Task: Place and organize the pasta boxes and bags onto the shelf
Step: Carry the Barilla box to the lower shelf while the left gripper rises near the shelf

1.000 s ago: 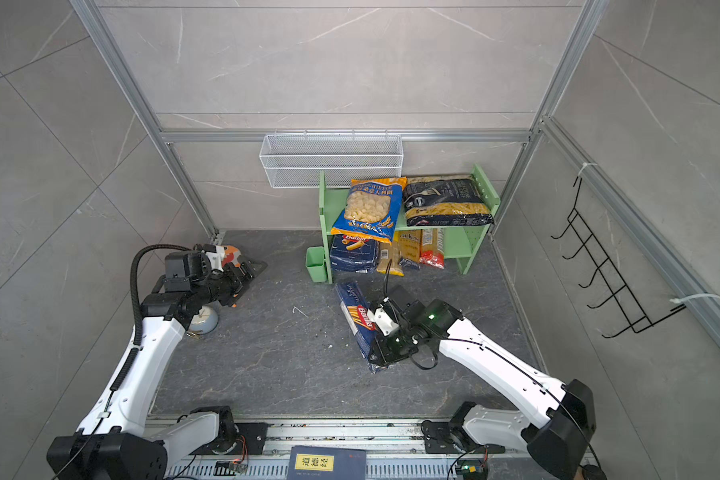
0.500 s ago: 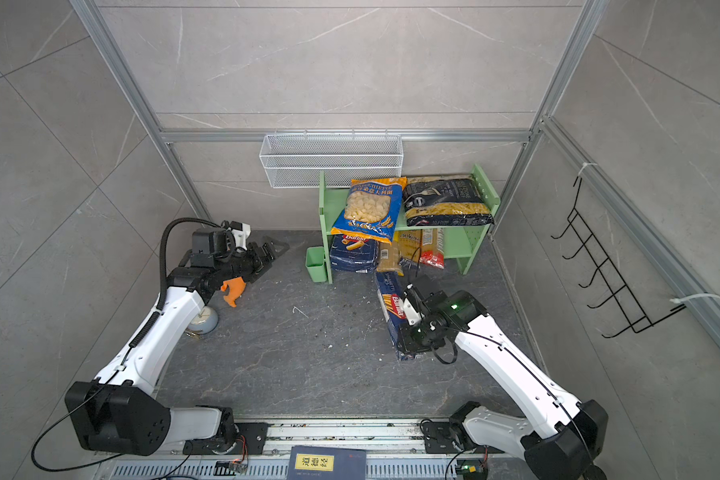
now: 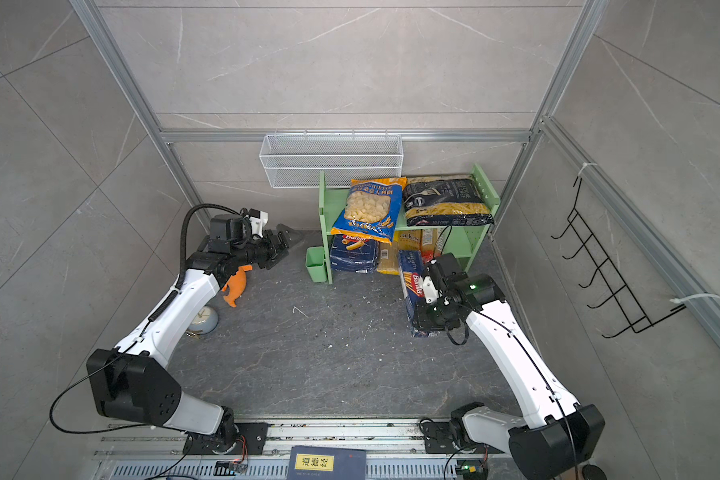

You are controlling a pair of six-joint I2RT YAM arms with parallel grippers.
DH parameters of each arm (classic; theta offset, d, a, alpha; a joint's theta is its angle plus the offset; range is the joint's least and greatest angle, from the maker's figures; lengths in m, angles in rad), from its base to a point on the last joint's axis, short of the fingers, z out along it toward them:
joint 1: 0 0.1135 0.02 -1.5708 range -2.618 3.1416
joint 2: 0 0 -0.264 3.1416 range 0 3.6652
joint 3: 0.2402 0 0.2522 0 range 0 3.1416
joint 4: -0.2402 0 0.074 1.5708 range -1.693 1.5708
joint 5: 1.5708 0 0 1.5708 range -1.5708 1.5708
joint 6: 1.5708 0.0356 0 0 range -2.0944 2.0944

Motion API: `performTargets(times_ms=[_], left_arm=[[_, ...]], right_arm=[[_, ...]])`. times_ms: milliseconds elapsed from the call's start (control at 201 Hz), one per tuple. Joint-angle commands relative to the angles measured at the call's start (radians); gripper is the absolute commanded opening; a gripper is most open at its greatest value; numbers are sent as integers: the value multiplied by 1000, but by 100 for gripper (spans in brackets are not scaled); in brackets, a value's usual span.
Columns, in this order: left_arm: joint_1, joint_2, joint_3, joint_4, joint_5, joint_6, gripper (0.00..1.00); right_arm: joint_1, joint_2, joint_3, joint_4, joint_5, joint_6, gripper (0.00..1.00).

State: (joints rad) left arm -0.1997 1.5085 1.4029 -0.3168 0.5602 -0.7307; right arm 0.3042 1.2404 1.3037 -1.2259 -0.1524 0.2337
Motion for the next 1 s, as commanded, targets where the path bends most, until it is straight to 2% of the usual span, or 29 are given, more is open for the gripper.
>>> performTargets(times_ms=[0,428,667,991], left_arm=[[-3,29,79,56,44,-8,100],[-4,162,225,59,87,-18,100],[-4,204,289,39,93,-16,100],[-4,242,391,-45,81,12,100]], right_arm=[[-45,25,84,119,-5,-58,27],[-236,176,178,237,-57,-119,26],[-324,243,151,392,-165,-92,27],[-431,373,196,536,-302,-73,27]])
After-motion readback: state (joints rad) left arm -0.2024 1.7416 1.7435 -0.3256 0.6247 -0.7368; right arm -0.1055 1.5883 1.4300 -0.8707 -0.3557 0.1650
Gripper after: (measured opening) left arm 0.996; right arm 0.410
